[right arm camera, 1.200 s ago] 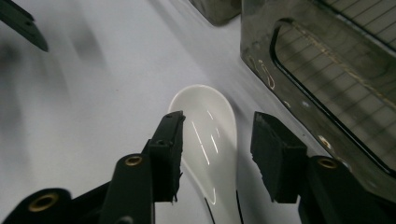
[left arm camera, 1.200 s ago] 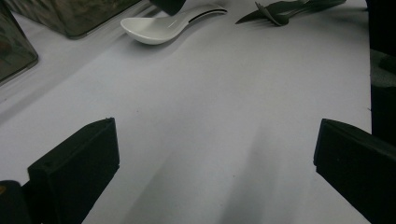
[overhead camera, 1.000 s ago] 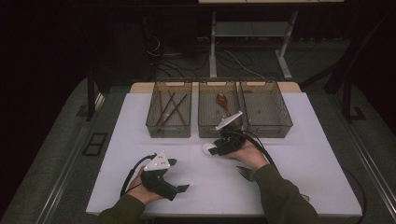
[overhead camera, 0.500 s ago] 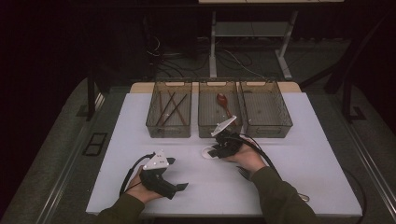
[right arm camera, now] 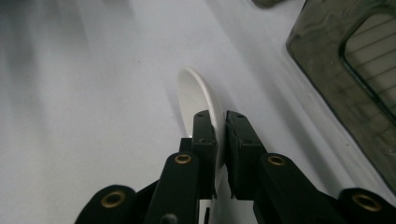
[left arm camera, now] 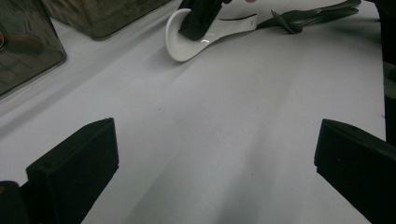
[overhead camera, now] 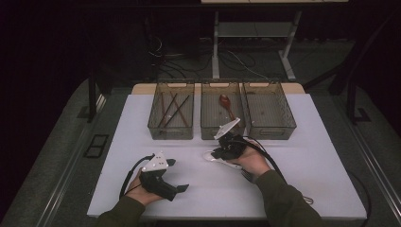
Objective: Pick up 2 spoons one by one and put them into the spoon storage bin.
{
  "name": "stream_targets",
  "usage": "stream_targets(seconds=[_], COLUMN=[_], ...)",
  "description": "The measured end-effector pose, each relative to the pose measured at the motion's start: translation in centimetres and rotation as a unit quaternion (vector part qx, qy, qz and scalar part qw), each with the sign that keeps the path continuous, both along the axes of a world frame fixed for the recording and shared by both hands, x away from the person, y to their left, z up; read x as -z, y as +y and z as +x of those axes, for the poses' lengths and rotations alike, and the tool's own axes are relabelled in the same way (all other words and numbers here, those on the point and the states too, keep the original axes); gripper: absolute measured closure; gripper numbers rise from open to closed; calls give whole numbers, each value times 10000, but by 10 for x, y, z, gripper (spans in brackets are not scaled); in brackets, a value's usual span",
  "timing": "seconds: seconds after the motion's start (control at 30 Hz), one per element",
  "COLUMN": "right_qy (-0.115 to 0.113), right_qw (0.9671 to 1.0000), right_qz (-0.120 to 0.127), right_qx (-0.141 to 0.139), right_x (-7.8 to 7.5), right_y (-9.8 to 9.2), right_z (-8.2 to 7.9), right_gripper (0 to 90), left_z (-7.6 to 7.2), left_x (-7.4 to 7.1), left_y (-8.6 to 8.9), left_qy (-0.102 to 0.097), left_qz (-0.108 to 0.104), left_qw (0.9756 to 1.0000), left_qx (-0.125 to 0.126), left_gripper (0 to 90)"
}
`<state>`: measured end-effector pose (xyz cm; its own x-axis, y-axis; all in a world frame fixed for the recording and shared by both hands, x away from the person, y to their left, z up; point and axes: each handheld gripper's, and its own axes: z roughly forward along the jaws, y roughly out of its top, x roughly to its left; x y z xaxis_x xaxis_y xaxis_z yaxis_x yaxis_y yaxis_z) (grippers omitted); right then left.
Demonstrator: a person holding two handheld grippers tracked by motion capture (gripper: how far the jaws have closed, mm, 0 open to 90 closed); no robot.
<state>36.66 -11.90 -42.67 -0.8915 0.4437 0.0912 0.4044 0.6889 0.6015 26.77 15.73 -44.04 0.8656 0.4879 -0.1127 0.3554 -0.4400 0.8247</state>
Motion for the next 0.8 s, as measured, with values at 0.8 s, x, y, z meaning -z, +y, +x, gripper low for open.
stream_targets(seconds=[0.8], right_qy=[-304], right_qw=[9932], right_qz=[844], right_qx=[742], right_x=[-41], right_y=[-36], right_z=[12], right_gripper=[831], left_z=[-1], left_x=[1], left_y=[-2], left_qy=[25], left_qz=[-13], left_qw=[10000], left_qx=[-15], left_gripper=[0])
